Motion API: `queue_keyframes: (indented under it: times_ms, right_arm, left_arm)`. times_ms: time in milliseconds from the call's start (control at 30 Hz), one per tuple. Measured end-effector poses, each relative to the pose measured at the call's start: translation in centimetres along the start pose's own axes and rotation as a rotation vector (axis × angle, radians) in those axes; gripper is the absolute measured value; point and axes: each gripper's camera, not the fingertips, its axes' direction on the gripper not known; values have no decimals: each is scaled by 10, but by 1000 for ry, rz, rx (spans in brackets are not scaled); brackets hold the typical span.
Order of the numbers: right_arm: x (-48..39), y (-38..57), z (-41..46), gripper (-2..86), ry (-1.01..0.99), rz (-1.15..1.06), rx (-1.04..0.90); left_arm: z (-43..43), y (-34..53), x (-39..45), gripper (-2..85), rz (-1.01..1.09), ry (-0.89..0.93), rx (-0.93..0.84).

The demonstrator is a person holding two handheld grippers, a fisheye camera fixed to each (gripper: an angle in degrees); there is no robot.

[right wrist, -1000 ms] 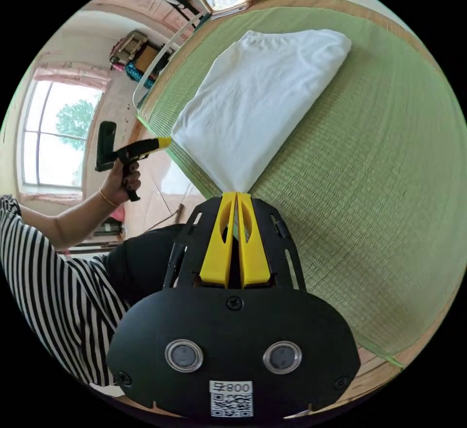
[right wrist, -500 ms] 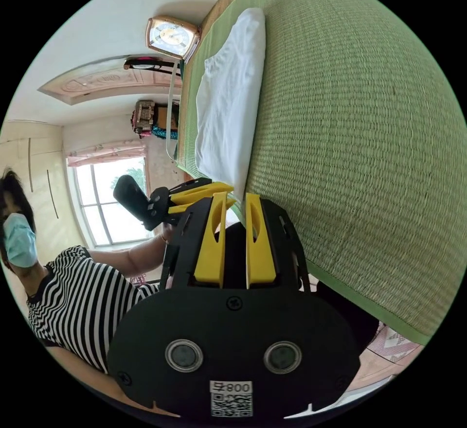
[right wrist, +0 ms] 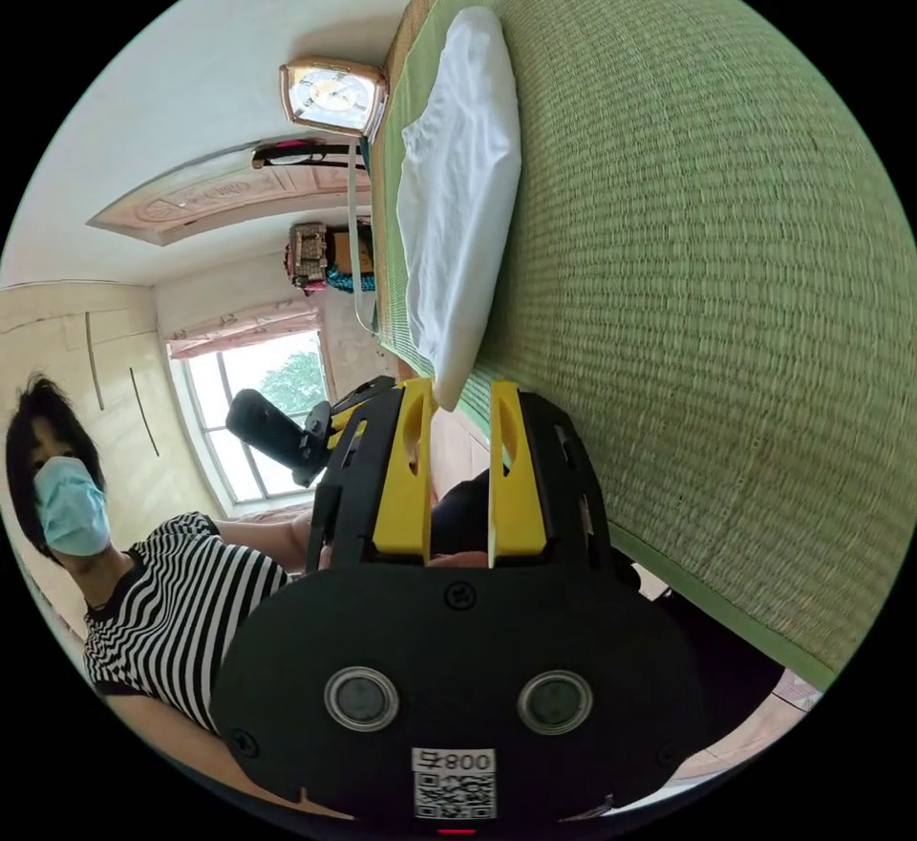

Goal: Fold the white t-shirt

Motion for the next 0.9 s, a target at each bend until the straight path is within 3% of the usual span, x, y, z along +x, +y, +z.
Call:
queue_keyframes:
  times_ms: [233, 433, 600, 700, 900]
  right_arm:
    - [-4, 5, 3, 44, -20, 44, -6]
    - [-23, 15, -3, 27, -16, 20, 14]
    - [-49, 25, -7, 23, -44, -12, 41]
    - [-67, 29, -8, 22, -40, -35, 46]
    - [-100, 39, -8, 20, -9, -69, 53]
  left_arm:
    - [-4, 24, -35, 3, -110, 88, 38]
    - [-13, 83, -104, 9, -409, 295, 103]
    - [-10, 155, -169, 49, -755, 586, 288]
    - [-7, 185, -195, 71, -902, 677, 413]
    - [1, 216, -229, 86, -1068, 767, 502]
